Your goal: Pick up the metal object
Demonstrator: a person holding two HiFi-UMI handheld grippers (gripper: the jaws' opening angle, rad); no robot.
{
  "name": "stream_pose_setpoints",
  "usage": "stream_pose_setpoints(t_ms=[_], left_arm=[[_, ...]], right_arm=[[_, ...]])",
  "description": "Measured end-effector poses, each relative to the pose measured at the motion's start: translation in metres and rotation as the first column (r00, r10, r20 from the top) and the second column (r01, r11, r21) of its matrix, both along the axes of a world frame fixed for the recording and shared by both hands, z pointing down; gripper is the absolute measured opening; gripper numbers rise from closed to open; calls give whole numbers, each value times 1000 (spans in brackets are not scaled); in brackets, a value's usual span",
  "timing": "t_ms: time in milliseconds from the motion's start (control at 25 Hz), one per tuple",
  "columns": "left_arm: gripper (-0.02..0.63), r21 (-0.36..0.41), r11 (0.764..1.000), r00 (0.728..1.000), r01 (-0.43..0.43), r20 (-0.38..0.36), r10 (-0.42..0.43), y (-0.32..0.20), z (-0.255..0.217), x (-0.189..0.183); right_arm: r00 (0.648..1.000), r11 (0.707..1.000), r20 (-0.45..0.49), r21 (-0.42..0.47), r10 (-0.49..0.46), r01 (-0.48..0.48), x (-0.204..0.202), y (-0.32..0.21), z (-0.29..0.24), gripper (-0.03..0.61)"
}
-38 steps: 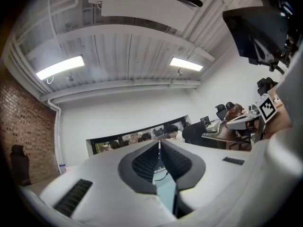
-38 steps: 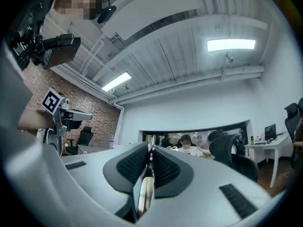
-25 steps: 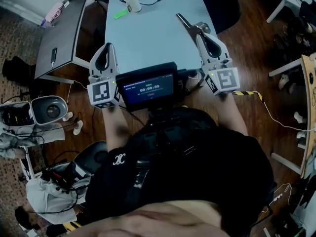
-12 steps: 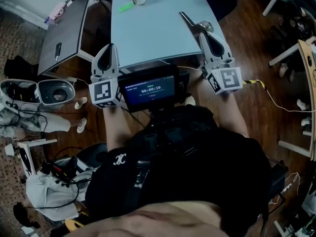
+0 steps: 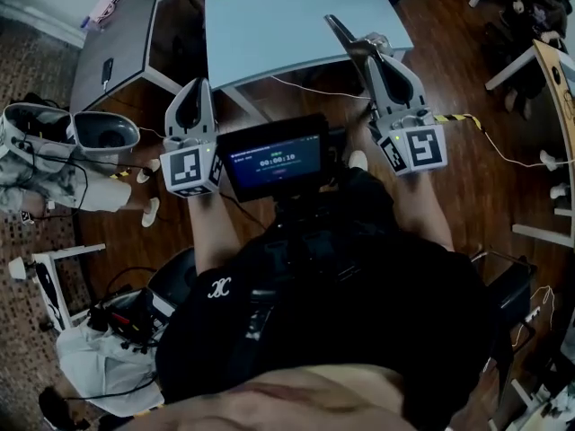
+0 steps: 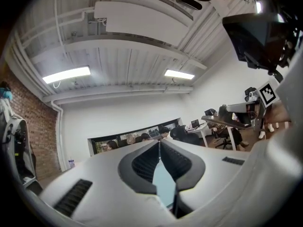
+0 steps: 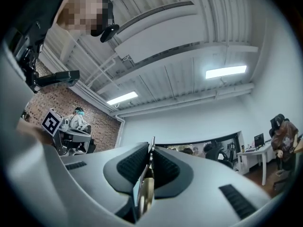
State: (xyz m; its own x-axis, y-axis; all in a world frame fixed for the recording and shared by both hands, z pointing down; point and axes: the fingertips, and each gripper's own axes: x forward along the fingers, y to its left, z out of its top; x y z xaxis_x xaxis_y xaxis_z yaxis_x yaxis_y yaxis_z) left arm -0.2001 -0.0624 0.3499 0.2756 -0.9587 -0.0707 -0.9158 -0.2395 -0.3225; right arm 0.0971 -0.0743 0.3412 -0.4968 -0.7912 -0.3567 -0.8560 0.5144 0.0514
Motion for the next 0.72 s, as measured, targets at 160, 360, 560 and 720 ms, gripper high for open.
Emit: stream_pose_setpoints(t_ms=[160, 360, 560, 720], left_arm=[[21, -3, 1000, 1000, -5, 10, 5, 20, -6, 15], [21, 10, 1000, 1000, -6, 12, 6, 20, -14, 27], [19, 13, 1000, 1000, -4, 6, 4, 14, -20, 47], [17, 15, 1000, 1000, -9, 27, 9, 16, -15, 55]], right_arm=[[1000, 1000, -1, 15, -1, 1, 12, 24, -13, 23], [1000, 1000, -11, 21, 2, -1, 24, 25, -15, 23], [1000, 1000, -27, 17, -6, 7, 41, 20, -16, 23], [1000, 1000, -25, 22, -5, 5, 46, 21, -13, 23]])
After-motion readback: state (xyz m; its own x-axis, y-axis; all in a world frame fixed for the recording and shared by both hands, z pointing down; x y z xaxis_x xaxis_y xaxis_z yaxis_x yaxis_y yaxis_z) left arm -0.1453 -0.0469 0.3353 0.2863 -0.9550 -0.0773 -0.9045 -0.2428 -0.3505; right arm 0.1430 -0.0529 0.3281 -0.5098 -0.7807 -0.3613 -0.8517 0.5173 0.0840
